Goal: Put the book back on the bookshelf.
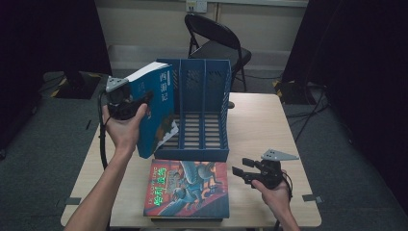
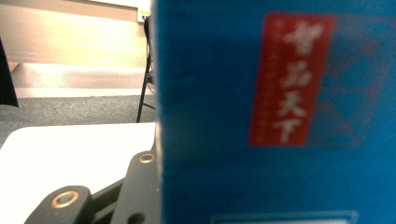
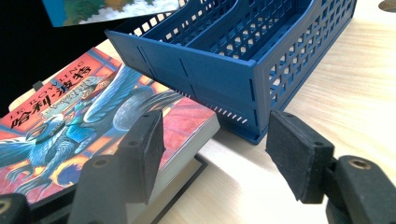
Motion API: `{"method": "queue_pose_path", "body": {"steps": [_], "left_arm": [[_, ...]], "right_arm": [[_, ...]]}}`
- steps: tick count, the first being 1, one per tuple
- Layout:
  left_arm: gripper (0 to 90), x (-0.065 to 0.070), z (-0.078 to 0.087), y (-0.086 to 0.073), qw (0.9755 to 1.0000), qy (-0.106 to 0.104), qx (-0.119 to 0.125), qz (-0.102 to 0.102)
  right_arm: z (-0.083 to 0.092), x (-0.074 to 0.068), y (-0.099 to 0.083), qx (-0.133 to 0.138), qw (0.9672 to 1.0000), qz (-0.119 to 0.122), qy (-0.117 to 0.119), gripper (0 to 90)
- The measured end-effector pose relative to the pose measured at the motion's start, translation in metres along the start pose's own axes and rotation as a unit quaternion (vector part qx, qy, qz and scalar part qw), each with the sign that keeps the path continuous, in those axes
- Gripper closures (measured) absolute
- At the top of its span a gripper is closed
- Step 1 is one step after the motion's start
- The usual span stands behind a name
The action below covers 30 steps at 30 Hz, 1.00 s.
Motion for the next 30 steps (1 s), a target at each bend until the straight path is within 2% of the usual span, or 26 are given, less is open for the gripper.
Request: {"method": "queue_pose_path", "body": {"steps": [3,4,6,9,19,20,24,27,30], "left_arm": [[61.6,0.004,-0.008,0.000,0.9999,0.010,-0.003,-0.006],[61.6,0.007,-0.013,0.000,0.9997,0.021,-0.005,-0.015],[61.7,0.008,-0.017,0.000,0.9995,0.023,-0.006,-0.018],[61.7,0.012,-0.025,0.001,0.9993,0.031,-0.013,-0.017],[61.7,0.015,-0.048,0.004,0.9983,0.054,0.004,-0.021],[61.6,0.015,-0.050,0.004,0.9984,0.054,0.004,-0.015],[61.7,0.018,-0.056,0.005,0.9978,0.057,0.002,-0.035],[61.6,0.018,-0.062,0.003,0.9977,0.062,0.015,-0.024],[61.7,0.019,-0.067,0.001,0.9975,0.065,0.016,-0.022]], "right_arm": [[0.000,-0.001,0.000,0.001,1.0000,0.003,0.002,36.9],[0.001,0.000,0.000,0.002,1.0000,0.003,0.002,37.0],[0.001,0.000,0.000,0.003,1.0000,0.002,0.002,37.0],[0.003,0.001,0.000,0.005,1.0000,0.001,0.003,37.0],[0.005,0.002,0.002,0.012,0.9999,0.004,0.006,37.1],[0.005,0.002,0.002,0.010,0.9999,0.004,0.006,37.1],[0.004,0.002,0.001,0.010,0.9999,0.006,0.007,37.1],[0.004,0.002,0.001,0.010,0.9999,0.005,0.007,37.2],[0.005,0.002,0.002,0.011,0.9999,0.004,0.008,37.2]]}}
Point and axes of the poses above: each handheld gripper's, and its own axes: z roughly backward along the jaws, y roughly out of its top, x roughly to its right, the point moved 1 cm from there along -z, roughly forward along the jaws, and after that the axes turned 13 degrees about z, right-handed, at the moved point
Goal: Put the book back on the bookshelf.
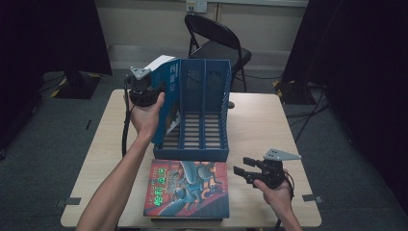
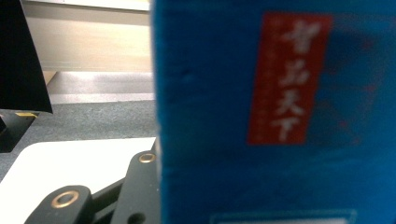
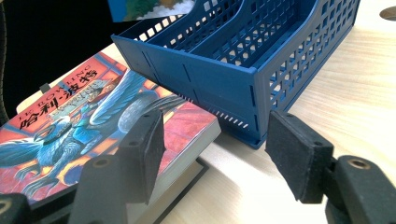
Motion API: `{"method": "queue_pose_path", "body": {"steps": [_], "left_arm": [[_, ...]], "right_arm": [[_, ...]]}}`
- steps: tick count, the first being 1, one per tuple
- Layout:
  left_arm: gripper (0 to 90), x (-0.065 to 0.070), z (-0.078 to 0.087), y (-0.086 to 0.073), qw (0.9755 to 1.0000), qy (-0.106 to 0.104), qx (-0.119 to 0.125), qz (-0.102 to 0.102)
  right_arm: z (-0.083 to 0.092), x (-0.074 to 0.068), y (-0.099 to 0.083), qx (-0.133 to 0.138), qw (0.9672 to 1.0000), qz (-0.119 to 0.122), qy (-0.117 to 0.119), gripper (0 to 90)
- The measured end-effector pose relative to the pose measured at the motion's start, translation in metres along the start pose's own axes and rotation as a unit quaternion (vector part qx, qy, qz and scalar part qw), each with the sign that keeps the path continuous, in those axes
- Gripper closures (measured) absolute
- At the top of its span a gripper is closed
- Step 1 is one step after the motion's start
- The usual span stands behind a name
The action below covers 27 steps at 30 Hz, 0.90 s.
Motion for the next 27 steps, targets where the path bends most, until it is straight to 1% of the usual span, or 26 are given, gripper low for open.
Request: {"method": "queue_pose_path", "body": {"steps": [1,3,4,5,8,9,13,15,17,23,24,25,27], "left_arm": [[61.7,0.001,-0.003,0.000,1.0000,-0.003,-0.006,-0.004],[61.6,0.001,-0.007,-0.002,0.9999,-0.004,-0.011,-0.003],[61.6,0.001,-0.008,-0.003,0.9999,-0.003,-0.012,0.002],[61.6,0.002,-0.009,-0.005,0.9999,0.000,-0.009,0.007],[61.6,0.004,-0.010,-0.009,1.0000,-0.003,-0.006,-0.005],[61.6,0.004,-0.011,-0.010,1.0000,-0.004,-0.002,-0.003],[61.6,0.003,-0.013,-0.015,1.0000,-0.003,0.007,-0.006],[61.5,0.003,-0.013,-0.016,0.9999,-0.001,0.012,-0.001],[61.5,0.002,-0.013,-0.017,0.9998,-0.004,0.018,0.001],[61.6,0.001,-0.016,-0.026,0.9997,-0.006,0.020,-0.010],[61.6,0.000,-0.017,-0.029,0.9997,-0.008,0.023,-0.007],[61.6,-0.001,-0.018,-0.031,0.9997,-0.007,0.020,-0.009],[61.5,-0.003,-0.020,-0.036,0.9998,-0.008,0.019,-0.005]], "right_arm": [[0.000,0.000,0.000,0.000,1.0000,0.000,0.000,37.2],[0.000,0.001,-0.001,0.000,1.0000,0.001,0.001,37.3],[-0.001,0.001,-0.001,-0.001,1.0000,0.000,0.001,37.3],[-0.001,0.001,-0.001,-0.001,1.0000,0.000,0.001,37.3],[-0.003,0.001,-0.002,-0.004,1.0000,0.001,0.002,37.3],[-0.003,0.001,-0.002,-0.005,1.0000,0.000,0.003,37.3],[-0.003,0.002,-0.002,-0.004,1.0000,0.001,0.002,37.3],[-0.002,0.002,-0.002,-0.003,1.0000,0.001,0.001,37.4],[-0.002,0.003,-0.002,-0.003,1.0000,0.002,0.001,37.4],[-0.002,0.003,-0.002,-0.007,1.0000,0.001,0.001,37.8],[-0.002,0.003,-0.002,-0.007,1.0000,0.001,0.002,37.8],[-0.002,0.003,-0.002,-0.008,1.0000,0.001,0.002,37.9],[-0.001,0.003,-0.002,-0.005,1.0000,0.001,0.000,37.9]]}}
Point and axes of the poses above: each handheld gripper's, and its own axes: z roughly backward along the jaws, y roughly out of its top, x roughly to its right, the point moved 1 cm from there along -z, roughly forward along the jaws, and after that the axes turned 13 degrees about z, right-handed, at the moved point
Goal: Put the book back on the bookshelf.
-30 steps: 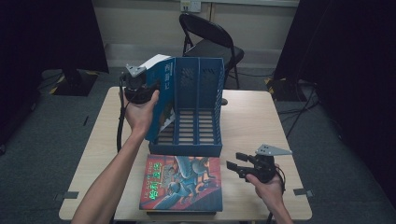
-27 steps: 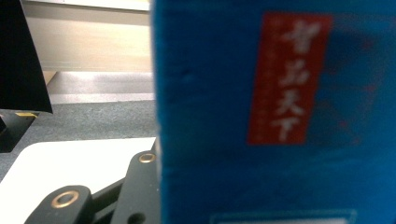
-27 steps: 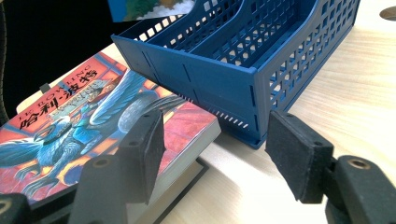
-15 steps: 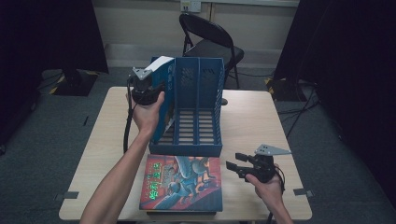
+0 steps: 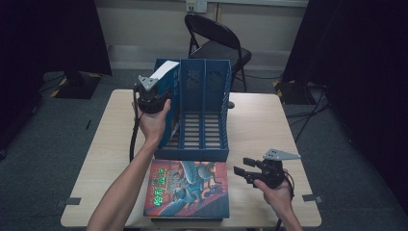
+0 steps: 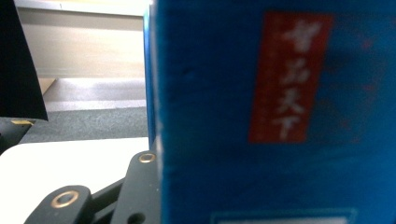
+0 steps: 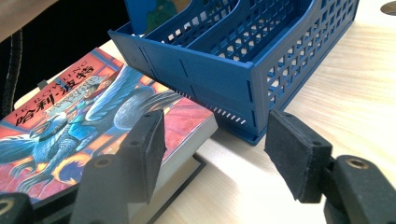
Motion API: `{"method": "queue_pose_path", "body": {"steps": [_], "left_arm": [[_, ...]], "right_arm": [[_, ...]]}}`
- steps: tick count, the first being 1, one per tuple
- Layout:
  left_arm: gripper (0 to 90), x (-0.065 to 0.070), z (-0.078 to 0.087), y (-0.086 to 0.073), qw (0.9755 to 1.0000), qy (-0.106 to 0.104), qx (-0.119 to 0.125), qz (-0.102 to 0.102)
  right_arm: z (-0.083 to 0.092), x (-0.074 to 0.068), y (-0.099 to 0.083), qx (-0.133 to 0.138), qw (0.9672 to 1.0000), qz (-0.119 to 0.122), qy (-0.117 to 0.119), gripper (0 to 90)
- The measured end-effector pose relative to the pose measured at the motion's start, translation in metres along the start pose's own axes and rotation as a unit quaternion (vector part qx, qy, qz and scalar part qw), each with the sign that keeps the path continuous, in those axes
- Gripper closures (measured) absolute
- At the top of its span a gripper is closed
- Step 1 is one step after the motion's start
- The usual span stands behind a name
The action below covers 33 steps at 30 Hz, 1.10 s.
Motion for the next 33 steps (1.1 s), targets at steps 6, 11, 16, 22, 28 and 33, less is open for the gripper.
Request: {"method": "queue_pose_path", "body": {"steps": [6,11,16,22,28,33], "left_arm": [[61.5,-0.006,0.002,-0.007,0.9999,-0.011,0.003,-0.009],[61.3,-0.008,0.006,-0.014,0.9999,-0.011,0.007,-0.005],[61.1,-0.013,0.008,-0.024,0.9997,-0.019,0.004,0.012],[60.8,-0.010,0.013,-0.027,0.9997,-0.023,-0.001,-0.003],[59.8,-0.014,0.024,-0.031,0.9994,-0.027,-0.013,0.014],[58.5,-0.015,0.035,-0.034,0.9989,-0.036,-0.027,0.007]], "right_arm": [[-0.001,0.001,-0.001,-0.008,1.0000,-0.002,-0.004,38.0],[-0.003,0.001,-0.001,-0.009,0.9999,0.002,-0.003,38.1],[-0.003,0.000,0.000,-0.010,0.9999,0.001,-0.003,38.1],[-0.005,-0.001,0.000,-0.013,0.9999,0.002,-0.002,38.1],[-0.004,-0.002,0.000,-0.012,0.9999,0.004,-0.002,38.1],[-0.006,-0.003,0.000,-0.014,0.9999,0.006,0.002,38.1]]}}
Point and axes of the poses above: each handheld gripper's, and its own axes: z roughly backward along the jaws, y roughly out of its top, x roughly to its right, the point moved 1 cm from there along -z, roughly forward along the jaws, and after that the axes turned 13 degrees about z, right-handed, at the moved point
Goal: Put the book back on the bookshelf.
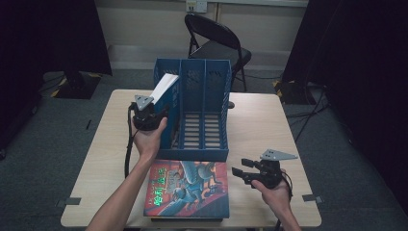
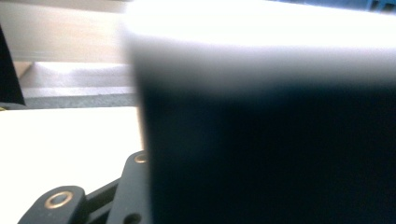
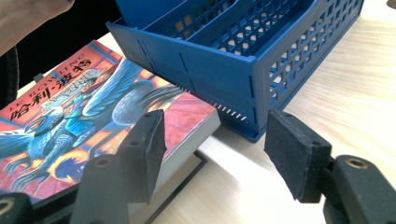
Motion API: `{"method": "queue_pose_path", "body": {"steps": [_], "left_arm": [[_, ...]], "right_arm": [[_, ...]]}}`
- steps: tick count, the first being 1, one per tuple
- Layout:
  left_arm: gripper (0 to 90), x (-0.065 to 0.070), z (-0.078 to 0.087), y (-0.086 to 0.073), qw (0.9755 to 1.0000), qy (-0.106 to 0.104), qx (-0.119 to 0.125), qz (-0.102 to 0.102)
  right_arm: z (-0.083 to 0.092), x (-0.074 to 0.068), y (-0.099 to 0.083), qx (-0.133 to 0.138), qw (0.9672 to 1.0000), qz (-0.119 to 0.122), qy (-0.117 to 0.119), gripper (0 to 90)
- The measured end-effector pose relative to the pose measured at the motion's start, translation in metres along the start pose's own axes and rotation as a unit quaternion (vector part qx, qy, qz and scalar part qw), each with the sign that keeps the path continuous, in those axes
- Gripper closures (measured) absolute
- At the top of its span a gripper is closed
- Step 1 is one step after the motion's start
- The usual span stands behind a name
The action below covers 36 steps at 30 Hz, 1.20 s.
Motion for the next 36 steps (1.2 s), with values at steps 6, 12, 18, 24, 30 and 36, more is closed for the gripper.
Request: {"method": "queue_pose_path", "body": {"steps": [6,12,18,24,30,36], "left_arm": [[58.6,-0.003,0.009,-0.004,0.9998,-0.013,-0.008,-0.017],[57.8,-0.006,0.013,-0.004,0.9993,-0.020,-0.017,-0.026],[54.6,-0.007,0.014,-0.002,0.9991,-0.024,-0.024,-0.025],[50.3,-0.009,0.016,0.003,0.9981,-0.039,-0.041,-0.026],[46.3,-0.009,0.019,0.007,0.9972,-0.047,-0.053,-0.024],[43.9,-0.012,0.024,0.014,0.9961,-0.052,-0.069,-0.014]], "right_arm": [[-0.001,-0.002,0.001,-0.001,1.0000,0.002,0.000,38.1],[-0.002,-0.003,0.000,-0.004,1.0000,0.002,0.000,38.1],[-0.001,-0.003,-0.001,-0.005,1.0000,0.003,-0.001,38.1],[-0.001,-0.002,-0.001,-0.005,1.0000,0.003,-0.001,38.1],[-0.001,-0.002,-0.001,-0.006,1.0000,0.004,-0.002,38.1],[-0.002,-0.002,-0.001,-0.006,1.0000,0.004,-0.003,38.1]]}}
Point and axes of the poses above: each handheld gripper's, and its own axes: z roughly backward along the jaws, y roughly out of its top, x roughly to its right, the point moved 1 cm from there along -z, roughly forward along the jaws, and after that the axes turned 13 degrees about z, right-handed, at the moved point
